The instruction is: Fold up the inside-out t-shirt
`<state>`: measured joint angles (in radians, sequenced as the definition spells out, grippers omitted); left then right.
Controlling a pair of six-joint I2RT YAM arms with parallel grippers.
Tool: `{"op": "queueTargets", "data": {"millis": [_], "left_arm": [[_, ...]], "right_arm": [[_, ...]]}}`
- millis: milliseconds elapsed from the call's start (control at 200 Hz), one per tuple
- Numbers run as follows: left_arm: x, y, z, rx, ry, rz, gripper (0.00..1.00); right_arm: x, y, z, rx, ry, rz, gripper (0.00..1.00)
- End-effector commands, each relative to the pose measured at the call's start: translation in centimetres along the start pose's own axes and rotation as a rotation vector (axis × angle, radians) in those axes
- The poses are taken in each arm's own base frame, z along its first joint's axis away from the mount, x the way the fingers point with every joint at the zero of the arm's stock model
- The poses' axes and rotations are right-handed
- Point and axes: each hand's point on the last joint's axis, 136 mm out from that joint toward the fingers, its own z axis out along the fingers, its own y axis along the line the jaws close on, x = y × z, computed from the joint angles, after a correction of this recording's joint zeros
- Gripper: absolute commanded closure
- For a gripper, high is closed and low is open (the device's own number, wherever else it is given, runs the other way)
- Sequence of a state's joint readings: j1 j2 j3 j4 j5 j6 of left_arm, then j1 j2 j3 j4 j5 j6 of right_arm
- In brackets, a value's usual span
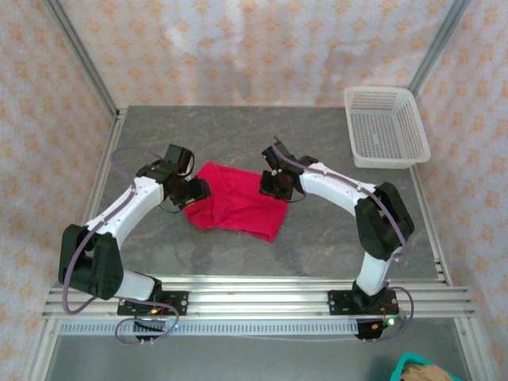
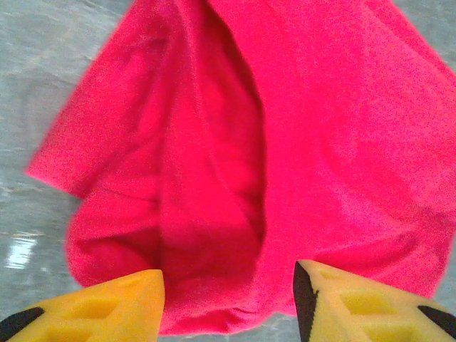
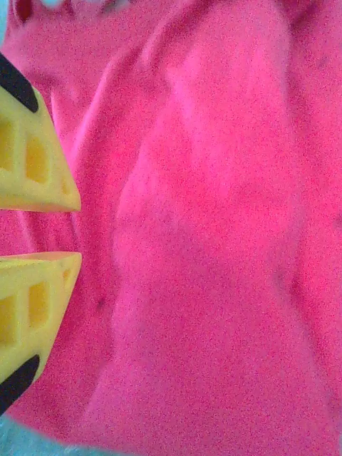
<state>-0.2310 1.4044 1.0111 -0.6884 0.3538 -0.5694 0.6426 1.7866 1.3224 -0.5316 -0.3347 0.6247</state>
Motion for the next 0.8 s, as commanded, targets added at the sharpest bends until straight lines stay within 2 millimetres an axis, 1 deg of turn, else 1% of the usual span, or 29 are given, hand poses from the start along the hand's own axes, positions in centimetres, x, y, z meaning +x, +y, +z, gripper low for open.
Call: {"op": "queueTargets", "data": {"millis": [0, 60, 115, 165, 200, 235, 305, 310, 325, 375, 430, 450, 485, 530, 575, 620, 666, 691, 701, 726, 796], "left_arm": [[1.1, -1.1, 1.8, 0.064, 0.038, -0.024, 0.49], [1.5, -0.7, 3.5, 0.038, 0.079, -0.039, 0.50], [1.1, 0.1, 5.2, -0.022, 0.093, -0.040, 0.53], [0.1, 0.9, 6.5, -0.090, 0.094, -0.026, 0.55], [-0.9, 1.1, 7.4, -0.130, 0.093, -0.014, 0.57], [-2.4, 0.9, 8.1, -0.162, 0.084, -0.006, 0.58], [-5.1, -0.4, 9.5, -0.176, 0.078, 0.010, 0.61], [-5.1, -0.3, 9.9, -0.182, 0.087, 0.010, 0.61], [-5.5, -0.5, 10.5, -0.185, 0.095, 0.011, 0.62], [-7.2, -1.9, 11.3, -0.170, 0.095, 0.017, 0.62], [-9.0, -3.7, 11.3, -0.139, 0.082, 0.023, 0.62], [-9.3, -4.3, 11.3, -0.128, 0.083, 0.027, 0.62], [-10.4, -5.4, 10.6, -0.108, 0.070, 0.030, 0.62], [-11.6, -6.5, 9.2, -0.096, 0.052, 0.071, 0.61], [-12.7, -7.3, 7.5, -0.076, 0.025, 0.088, 0.60], [-13.5, -8.0, 5.8, -0.036, 0.007, 0.096, 0.58], [-13.9, -8.4, 4.4, 0.004, 0.002, 0.098, 0.56], [-14.0, -8.6, 3.8, 0.025, 0.004, 0.101, 0.55], [-14.0, -8.6, 3.6, 0.034, 0.006, 0.101, 0.55], [-14.0, -8.8, 3.2, 0.058, 0.011, 0.106, 0.55], [-13.7, -8.8, 2.7, 0.105, 0.036, 0.122, 0.55]], "right_arm": [[-1.4, -0.6, 2.1, -0.003, 0.022, -0.005, 0.77], [-2.2, -1.6, 3.8, 0.025, 0.052, 0.012, 0.78], [-2.3, -3.3, 5.2, 0.078, 0.083, 0.034, 0.80], [-2.1, -5.2, 6.0, 0.140, 0.097, 0.054, 0.81], [-1.5, -6.5, 6.4, 0.180, 0.109, 0.065, 0.82], [-0.6, -7.6, 6.5, 0.210, 0.122, 0.073, 0.82], [1.8, -9.2, 6.3, 0.226, 0.136, 0.094, 0.83], [2.0, -9.3, 6.2, 0.228, 0.137, 0.096, 0.83], [2.7, -9.5, 6.0, 0.228, 0.139, 0.100, 0.83], [4.7, -9.6, 5.1, 0.221, 0.135, 0.099, 0.83], [6.6, -9.1, 3.8, 0.199, 0.118, 0.088, 0.82], [7.0, -8.7, 3.2, 0.182, 0.102, 0.083, 0.82], [7.3, -8.2, 2.2, 0.164, 0.083, 0.078, 0.82], [6.8, -7.7, 0.7, 0.139, 0.045, 0.078, 0.81], [5.7, -7.0, -0.9, 0.120, 0.000, 0.064, 0.79], [4.1, -5.9, -2.6, 0.092, -0.051, 0.037, 0.76], [2.2, -4.7, -3.8, 0.062, -0.100, 0.006, 0.72], [1.2, -4.1, -4.2, 0.048, -0.122, -0.010, 0.72], [0.5, -3.8, -4.4, 0.042, -0.136, -0.017, 0.71], [-0.4, -3.5, -4.6, 0.035, -0.149, -0.025, 0.72], [-3.4, -2.5, -4.3, 0.033, -0.194, -0.066, 0.72]]}}
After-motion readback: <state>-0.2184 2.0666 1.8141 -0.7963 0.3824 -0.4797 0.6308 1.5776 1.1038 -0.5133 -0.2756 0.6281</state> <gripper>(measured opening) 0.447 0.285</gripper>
